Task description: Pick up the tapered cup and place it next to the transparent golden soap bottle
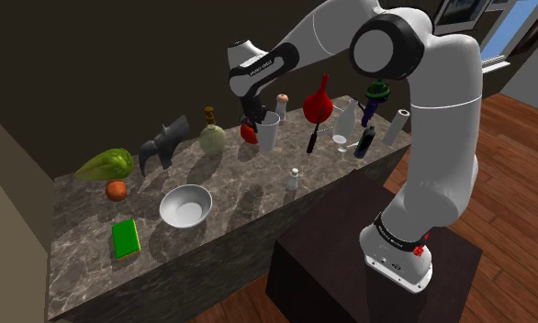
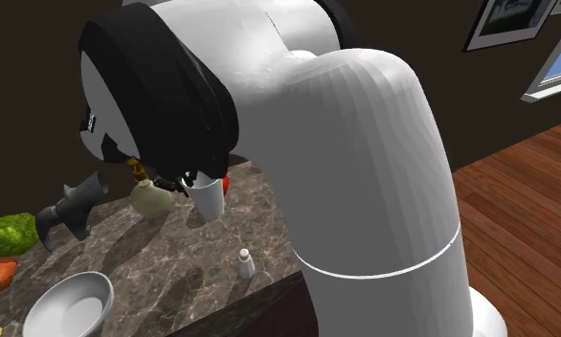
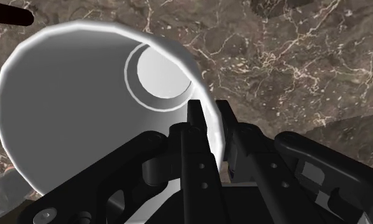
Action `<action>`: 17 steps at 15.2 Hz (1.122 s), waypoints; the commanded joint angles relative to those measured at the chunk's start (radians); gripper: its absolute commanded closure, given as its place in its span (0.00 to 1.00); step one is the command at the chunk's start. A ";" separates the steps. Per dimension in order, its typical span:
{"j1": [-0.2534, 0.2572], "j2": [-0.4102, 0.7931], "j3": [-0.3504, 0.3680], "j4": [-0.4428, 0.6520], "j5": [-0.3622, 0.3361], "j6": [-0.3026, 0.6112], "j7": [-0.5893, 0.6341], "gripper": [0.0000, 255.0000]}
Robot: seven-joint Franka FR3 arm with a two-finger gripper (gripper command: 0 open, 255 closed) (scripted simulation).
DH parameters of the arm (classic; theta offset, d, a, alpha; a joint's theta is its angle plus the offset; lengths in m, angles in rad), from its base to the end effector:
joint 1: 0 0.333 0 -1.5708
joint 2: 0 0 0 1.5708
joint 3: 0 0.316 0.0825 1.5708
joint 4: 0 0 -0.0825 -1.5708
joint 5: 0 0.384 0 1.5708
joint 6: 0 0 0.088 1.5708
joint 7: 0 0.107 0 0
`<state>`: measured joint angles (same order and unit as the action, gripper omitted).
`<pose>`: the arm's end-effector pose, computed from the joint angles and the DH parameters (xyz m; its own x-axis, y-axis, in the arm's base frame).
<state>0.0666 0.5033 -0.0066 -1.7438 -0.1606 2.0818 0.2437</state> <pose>0.6447 0.0310 0.2745 0.9856 -0.1030 -0.1338 -0.0803 -0.9830 0.1650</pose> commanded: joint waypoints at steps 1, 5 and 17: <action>-0.001 0.014 -0.001 -0.006 -0.002 0.021 0.002 1.00; -0.001 0.046 -0.002 -0.013 -0.005 0.060 0.008 1.00; 0.000 0.157 -0.007 -0.011 -0.014 0.168 0.026 1.00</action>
<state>0.0658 0.6488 -0.0135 -1.7588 -0.1740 2.2413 0.2670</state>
